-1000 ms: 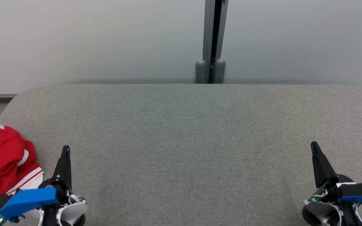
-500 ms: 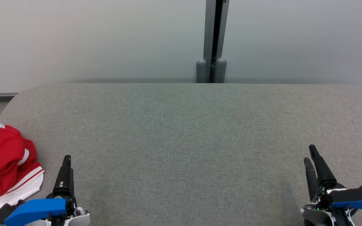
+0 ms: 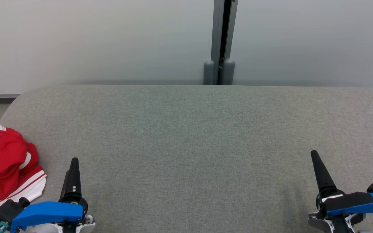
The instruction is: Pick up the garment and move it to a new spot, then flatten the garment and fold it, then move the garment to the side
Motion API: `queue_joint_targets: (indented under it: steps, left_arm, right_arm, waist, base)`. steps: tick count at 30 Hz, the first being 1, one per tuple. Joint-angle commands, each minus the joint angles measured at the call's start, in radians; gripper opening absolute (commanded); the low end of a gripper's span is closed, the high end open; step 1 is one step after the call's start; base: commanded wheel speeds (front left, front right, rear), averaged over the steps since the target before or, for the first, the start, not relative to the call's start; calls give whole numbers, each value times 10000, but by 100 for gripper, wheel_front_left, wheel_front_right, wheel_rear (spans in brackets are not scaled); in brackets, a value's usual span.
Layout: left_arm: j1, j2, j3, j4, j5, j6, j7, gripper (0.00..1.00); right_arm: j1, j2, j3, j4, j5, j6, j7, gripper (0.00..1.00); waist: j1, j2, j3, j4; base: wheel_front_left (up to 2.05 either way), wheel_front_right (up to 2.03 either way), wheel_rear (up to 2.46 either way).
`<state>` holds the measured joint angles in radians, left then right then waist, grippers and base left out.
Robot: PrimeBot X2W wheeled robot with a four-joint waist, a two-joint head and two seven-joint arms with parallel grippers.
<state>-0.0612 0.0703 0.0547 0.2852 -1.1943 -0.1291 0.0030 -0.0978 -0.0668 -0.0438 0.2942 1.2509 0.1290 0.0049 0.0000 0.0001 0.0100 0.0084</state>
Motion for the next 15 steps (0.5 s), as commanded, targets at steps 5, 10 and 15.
queue_joint_targets:
  steps: [5, 10, 15]
  left_arm:
    - [-175, 122, -21, -144, 1400, -10, -293, 100]
    - [-88, 93, -55, -201, 2333, -9, -478, 100]
    - [-53, 104, -178, -225, 3192, -10, -655, 100]
  right_arm:
    - [-241, -47, 120, 29, -1369, 16, -299, 100]
    - [-240, -1, 237, 224, -2300, 17, -486, 100]
    - [-289, 45, 286, 396, -3152, 18, -662, 100]
  waist:
    - [0, -1, 10, 27]
    - [0, -1, 23, 37]
    - [0, -1, 38, 41]
  base:
    - [0, 0, 0]
    - [0, 0, 0]
    - [0, 0, 0]
